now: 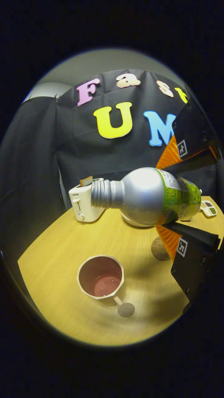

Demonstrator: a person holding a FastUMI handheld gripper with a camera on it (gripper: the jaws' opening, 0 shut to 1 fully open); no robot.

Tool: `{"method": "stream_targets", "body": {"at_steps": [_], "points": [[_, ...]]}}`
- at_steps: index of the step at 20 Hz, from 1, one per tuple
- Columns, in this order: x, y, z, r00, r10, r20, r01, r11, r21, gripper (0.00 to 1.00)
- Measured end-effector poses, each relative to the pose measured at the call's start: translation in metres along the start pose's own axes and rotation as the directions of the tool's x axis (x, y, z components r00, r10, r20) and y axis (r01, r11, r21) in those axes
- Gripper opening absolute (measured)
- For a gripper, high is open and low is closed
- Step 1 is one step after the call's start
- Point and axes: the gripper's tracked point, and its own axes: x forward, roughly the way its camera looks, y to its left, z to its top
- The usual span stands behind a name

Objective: Take the bottle from table, then pour the juice into the cup, finally place the bottle on the coaster

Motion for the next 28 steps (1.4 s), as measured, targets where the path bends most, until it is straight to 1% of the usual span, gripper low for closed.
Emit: {"method": "stream_targets", "body": {"at_steps": [3, 6, 11, 13, 14, 17, 19, 20, 21, 23, 24, 25, 26, 27, 28], "points": [[-0.004, -0.002, -0.003, 1.000, -0.018, 0.010, 0.017, 0.996, 0.091, 0.79], [-0.009, 0.004, -0.005, 1.000, 0.003, 0.017, -0.006, 0.976, 0.218, 0.78], [-0.006, 0.005, -0.007, 0.999, 0.008, 0.040, -0.024, 0.908, 0.419, 0.78], [-0.003, 0.008, -0.006, 0.998, 0.030, 0.058, -0.054, 0.877, 0.477, 0.78], [-0.004, 0.014, -0.006, 0.996, 0.052, 0.068, -0.080, 0.856, 0.511, 0.78], [-0.007, 0.016, -0.004, 0.991, 0.077, 0.109, -0.129, 0.766, 0.630, 0.79], [-0.008, 0.012, -0.002, 0.989, 0.061, 0.135, -0.138, 0.708, 0.693, 0.78], [-0.009, 0.011, -0.002, 0.987, 0.053, 0.153, -0.149, 0.667, 0.730, 0.78], [-0.008, 0.011, 0.001, 0.982, 0.057, 0.180, -0.177, 0.612, 0.771, 0.78], [0.000, 0.021, 0.000, 0.972, 0.089, 0.218, -0.234, 0.480, 0.846, 0.78], [0.003, 0.022, -0.004, 0.971, 0.089, 0.223, -0.240, 0.413, 0.878, 0.78], [0.005, 0.018, -0.008, 0.972, 0.070, 0.223, -0.233, 0.362, 0.903, 0.78], [0.008, 0.012, -0.012, 0.974, 0.044, 0.221, -0.223, 0.329, 0.918, 0.78], [0.009, 0.008, -0.019, 0.977, 0.023, 0.210, -0.207, 0.314, 0.927, 0.78], [0.010, 0.006, -0.022, 0.979, 0.006, 0.203, -0.195, 0.307, 0.931, 0.78]]}}
